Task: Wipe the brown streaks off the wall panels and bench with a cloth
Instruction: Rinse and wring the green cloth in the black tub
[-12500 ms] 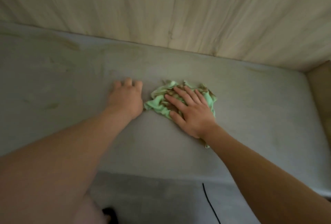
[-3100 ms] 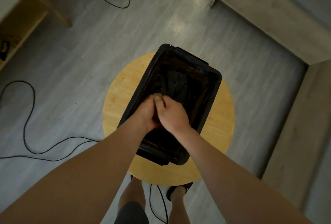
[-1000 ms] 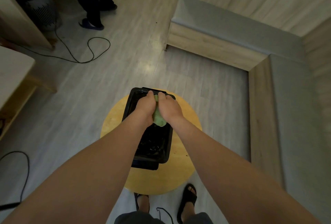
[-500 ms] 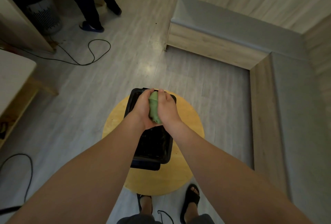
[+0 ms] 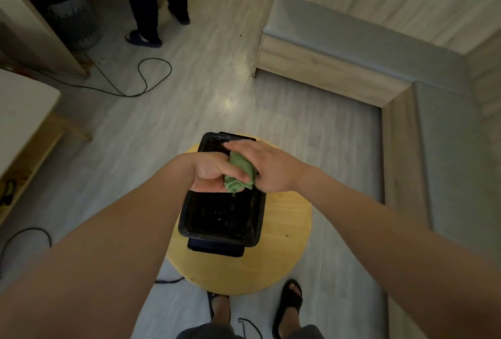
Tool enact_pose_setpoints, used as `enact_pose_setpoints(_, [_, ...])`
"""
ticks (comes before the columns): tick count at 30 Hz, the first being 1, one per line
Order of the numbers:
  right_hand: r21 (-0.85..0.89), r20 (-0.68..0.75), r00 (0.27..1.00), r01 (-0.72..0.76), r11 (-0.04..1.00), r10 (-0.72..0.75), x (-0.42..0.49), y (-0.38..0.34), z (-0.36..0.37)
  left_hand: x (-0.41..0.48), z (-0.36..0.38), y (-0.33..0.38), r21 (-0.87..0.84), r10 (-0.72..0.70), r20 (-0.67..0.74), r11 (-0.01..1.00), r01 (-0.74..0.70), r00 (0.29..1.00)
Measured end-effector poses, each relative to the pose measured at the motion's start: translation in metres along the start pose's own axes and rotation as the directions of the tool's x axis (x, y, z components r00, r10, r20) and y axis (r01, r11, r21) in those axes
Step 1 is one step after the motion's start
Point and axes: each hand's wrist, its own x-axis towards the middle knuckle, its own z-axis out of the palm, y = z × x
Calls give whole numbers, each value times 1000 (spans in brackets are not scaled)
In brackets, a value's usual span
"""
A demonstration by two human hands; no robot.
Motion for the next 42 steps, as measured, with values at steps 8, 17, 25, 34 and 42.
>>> enact_pose_setpoints(8, [-276,-124,992,-9,961,-26,6,-3,17,-3,14,11,347,-168,-144,914,209,975])
enact_pose_setpoints(17, [-399,50,972,-193,897,231,24,-25,0,8,29,2,890,330,-457,174,422,826])
enact_pose_setpoints(25, [-46,193,892,-408,912,409,37,-30,-6,10,22,-12,849,597,-447,48,526,666])
enact_pose_setpoints(34, [-350,-178,977,-170,921,113,19,-13,6,10,8,-5,486,113,-346,870,75,932])
enact_pose_setpoints(42, [-308,-351,936,-85,947,-30,12,-3,8,-3,-6,-3,6,-17,-56,1000,17,998])
